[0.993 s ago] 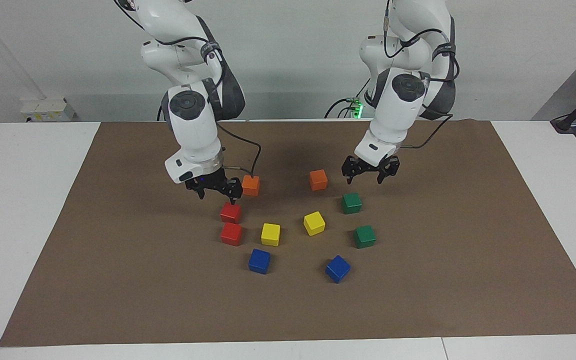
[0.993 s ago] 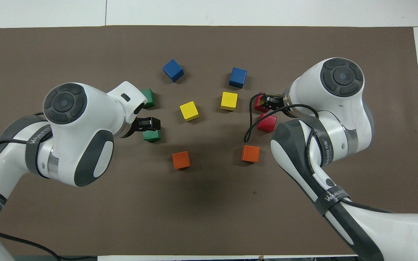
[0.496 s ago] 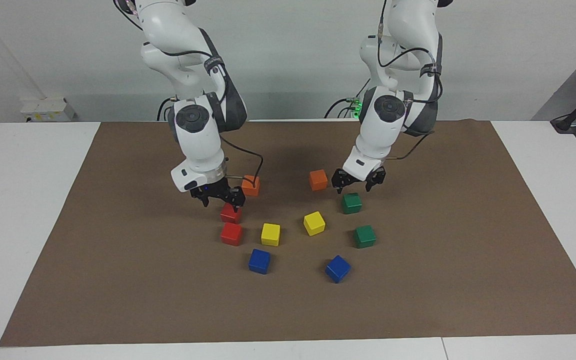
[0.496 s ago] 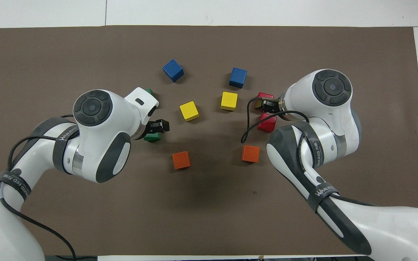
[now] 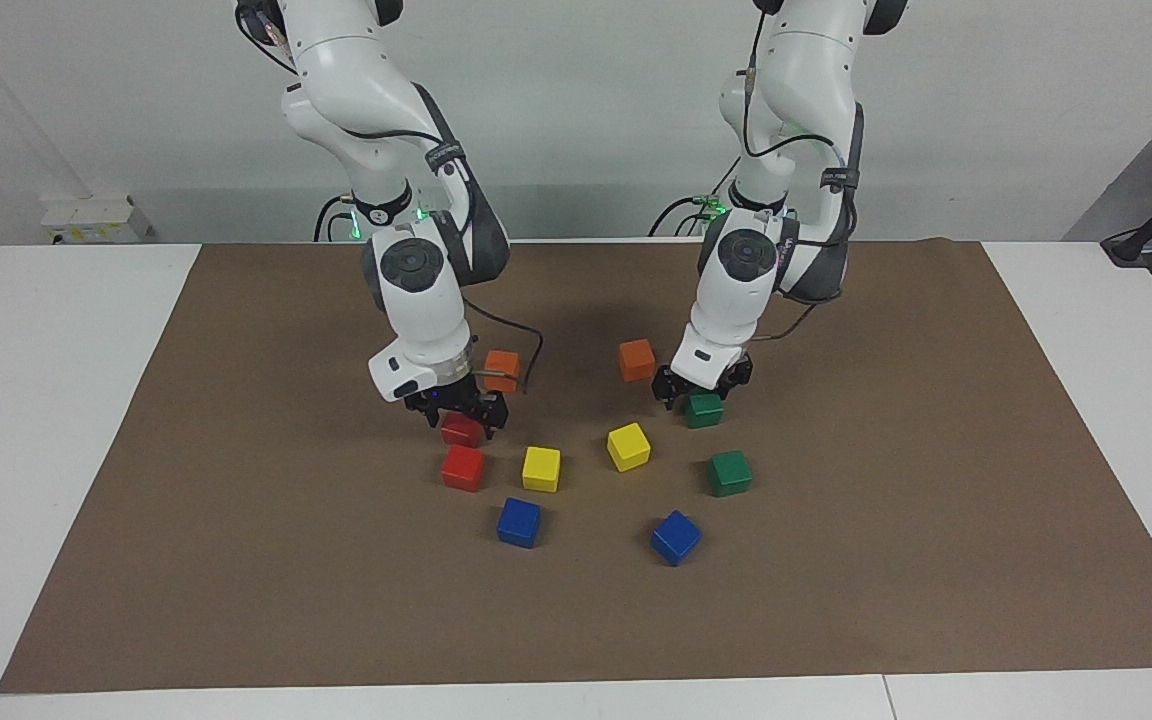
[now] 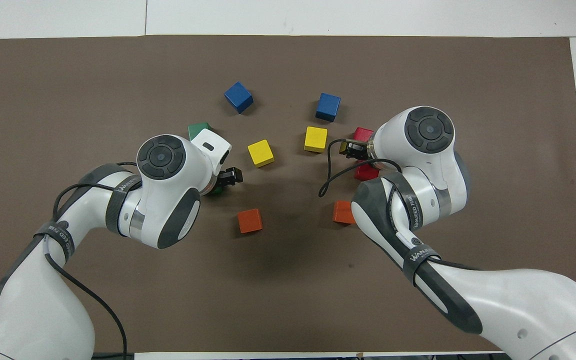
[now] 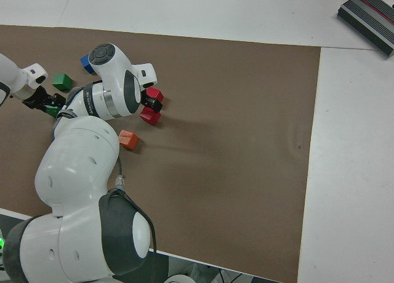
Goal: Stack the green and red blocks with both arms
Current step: 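Close the left gripper on the green cube while the right gripper grasps the red cube, then carry the green cube outward with the left gripper while the right gripper carries red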
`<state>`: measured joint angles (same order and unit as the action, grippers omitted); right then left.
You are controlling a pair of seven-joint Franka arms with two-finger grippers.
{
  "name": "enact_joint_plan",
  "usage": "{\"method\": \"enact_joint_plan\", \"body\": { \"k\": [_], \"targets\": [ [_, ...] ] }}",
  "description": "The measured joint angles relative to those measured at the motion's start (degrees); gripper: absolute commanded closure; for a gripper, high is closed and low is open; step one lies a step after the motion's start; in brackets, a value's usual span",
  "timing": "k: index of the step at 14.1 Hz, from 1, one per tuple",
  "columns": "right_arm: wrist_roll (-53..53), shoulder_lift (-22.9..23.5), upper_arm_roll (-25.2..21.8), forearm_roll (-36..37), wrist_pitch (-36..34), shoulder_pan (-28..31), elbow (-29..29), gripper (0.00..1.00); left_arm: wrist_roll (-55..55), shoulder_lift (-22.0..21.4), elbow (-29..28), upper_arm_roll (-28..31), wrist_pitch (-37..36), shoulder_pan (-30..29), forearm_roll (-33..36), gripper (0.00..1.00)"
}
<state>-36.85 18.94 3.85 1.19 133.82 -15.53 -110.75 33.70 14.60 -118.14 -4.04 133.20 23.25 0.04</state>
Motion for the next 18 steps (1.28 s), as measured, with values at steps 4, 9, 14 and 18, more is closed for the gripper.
{"method": "enact_joint_plan", "body": {
  "k": [4,9,14,18],
  "targets": [
    [-0.2,0.5,0.0,0.0,0.1,0.0,-0.5,0.33,0.0,0.3,-1.9,0.3,4.1,0.0,0.0,0.02],
    [-0.2,0.4,0.0,0.0,-0.1,0.0,-1.4,0.84,0.1,0.4,-3.0,0.6,5.6,-0.1,1.2,1.0],
    [7.9,-1.6,-0.2,0.0,-13.3,2.6,9.1,0.84,-0.2,0.1,-2.3,1.8,5.6,-0.8,4.4,1.0],
    [30.6,-2.2,-0.5,0.0,-14.3,12.7,11.0,0.84,-13.3,-4.5,-1.2,2.6,1.5,-12.8,4.8,1.0]
  ]
}}
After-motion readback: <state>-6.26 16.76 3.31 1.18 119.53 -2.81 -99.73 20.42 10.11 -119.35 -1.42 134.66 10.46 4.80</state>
